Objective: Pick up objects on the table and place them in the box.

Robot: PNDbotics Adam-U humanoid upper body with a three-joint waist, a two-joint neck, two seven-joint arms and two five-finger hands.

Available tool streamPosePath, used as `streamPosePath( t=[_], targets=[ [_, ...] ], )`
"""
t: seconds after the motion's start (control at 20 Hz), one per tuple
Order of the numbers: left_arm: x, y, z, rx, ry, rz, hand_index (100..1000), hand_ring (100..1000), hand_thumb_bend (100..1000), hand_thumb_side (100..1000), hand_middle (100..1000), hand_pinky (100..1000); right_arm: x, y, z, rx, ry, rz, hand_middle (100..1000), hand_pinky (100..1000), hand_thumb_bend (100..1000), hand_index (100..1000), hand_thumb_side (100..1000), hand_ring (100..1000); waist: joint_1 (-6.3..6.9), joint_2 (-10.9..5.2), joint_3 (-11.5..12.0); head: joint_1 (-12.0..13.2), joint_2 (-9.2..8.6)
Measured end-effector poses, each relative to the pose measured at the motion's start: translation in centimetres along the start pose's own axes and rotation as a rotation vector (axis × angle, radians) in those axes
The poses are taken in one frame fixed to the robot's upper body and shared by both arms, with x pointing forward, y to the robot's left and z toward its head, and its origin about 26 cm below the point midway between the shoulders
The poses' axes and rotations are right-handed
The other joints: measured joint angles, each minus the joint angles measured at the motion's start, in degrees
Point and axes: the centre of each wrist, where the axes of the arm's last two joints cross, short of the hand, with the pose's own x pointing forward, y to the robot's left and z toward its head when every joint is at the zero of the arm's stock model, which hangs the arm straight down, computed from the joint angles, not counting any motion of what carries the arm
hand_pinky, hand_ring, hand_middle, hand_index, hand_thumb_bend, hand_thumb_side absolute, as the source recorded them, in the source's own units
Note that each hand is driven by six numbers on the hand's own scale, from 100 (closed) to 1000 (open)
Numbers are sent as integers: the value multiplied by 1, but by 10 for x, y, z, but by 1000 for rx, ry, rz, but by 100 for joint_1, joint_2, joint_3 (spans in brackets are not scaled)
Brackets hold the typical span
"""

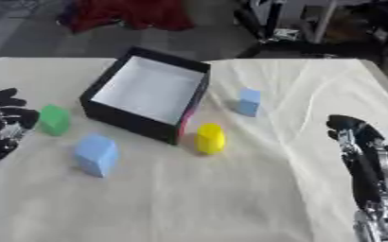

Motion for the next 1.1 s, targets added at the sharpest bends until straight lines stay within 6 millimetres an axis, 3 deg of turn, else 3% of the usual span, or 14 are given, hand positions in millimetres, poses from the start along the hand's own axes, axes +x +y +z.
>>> streamPosePath(
  t=[0.3, 0.5, 0.65, 0.85, 1.1],
  targets=[
    [4, 16, -23, -189, -5, -250, 900, 742, 800, 516, 749, 767, 0, -2, 0, 3, 2, 10, 711, 824, 100, 697, 618, 792, 60, -33, -33, -20, 0],
    [12, 67, -51, -376, -4, -669, 909, 761, 810, 483, 773, 810, -1, -2, 1, 4, 8, 10, 711, 824, 100, 698, 619, 792, 60, -33, -114, 26, 0],
    [19, 88, -70, -502, 19, -899, 908, 773, 793, 447, 787, 836, -2, -1, 2, 11, 12, 9, 711, 824, 100, 698, 621, 792, 60, -38, -152, 50, 0],
    [18, 93, -90, -650, 58, -1085, 902, 785, 740, 391, 793, 846, -2, 0, 2, 17, 13, 8, 711, 824, 100, 698, 622, 792, 60, -61, -167, 71, 0],
    [3, 93, -109, -768, 106, -1174, 886, 781, 710, 351, 779, 846, -3, 0, 3, 22, 16, 7, 711, 824, 100, 698, 623, 792, 60, -69, -179, 71, 0]
  ],
)
